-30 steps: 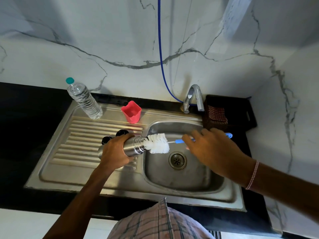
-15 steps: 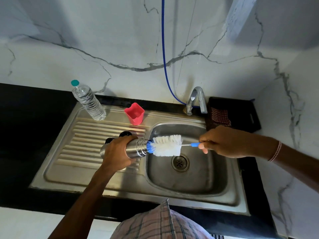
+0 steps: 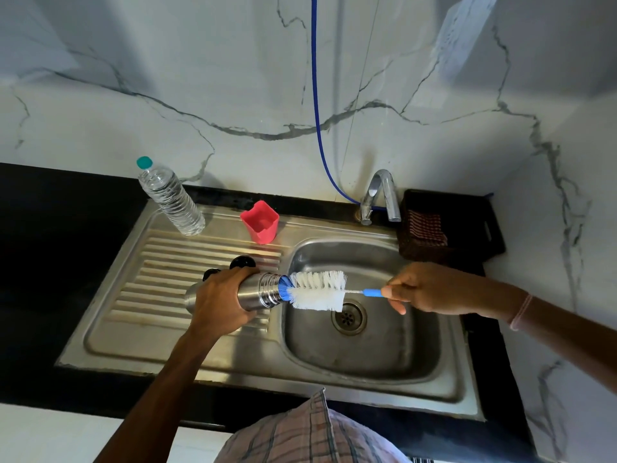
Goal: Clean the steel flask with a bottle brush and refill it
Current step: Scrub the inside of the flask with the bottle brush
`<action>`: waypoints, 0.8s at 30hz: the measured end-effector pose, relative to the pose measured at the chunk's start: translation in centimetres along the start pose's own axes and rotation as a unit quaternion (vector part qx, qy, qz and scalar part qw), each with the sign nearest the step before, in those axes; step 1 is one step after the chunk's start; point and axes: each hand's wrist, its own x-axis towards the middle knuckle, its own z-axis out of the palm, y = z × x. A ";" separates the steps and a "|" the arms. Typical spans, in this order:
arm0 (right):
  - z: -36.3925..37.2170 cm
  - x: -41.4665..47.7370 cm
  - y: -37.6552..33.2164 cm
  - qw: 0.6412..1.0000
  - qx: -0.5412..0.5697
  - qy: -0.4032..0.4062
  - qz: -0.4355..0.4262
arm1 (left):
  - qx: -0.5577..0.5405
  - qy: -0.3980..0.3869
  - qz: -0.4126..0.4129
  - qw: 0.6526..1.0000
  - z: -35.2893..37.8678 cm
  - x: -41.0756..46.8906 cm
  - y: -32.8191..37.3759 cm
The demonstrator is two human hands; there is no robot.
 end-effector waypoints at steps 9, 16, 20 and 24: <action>-0.7 -2.6 1.0 0.860 -0.437 0.222 -0.145 | -0.023 0.004 -0.016 1.000 -0.7 0.4 0.3; -1.4 -1.3 0.4 0.956 0.225 -0.142 0.124 | -0.011 0.010 0.026 1.000 -0.3 0.7 0.9; -0.7 -0.7 0.2 0.965 0.216 -0.116 0.092 | -0.001 0.006 0.030 1.000 -0.2 0.7 0.8; -0.9 -1.1 -1.5 0.999 -0.023 0.032 -0.036 | 0.012 -0.001 0.022 1.000 -0.2 0.4 0.5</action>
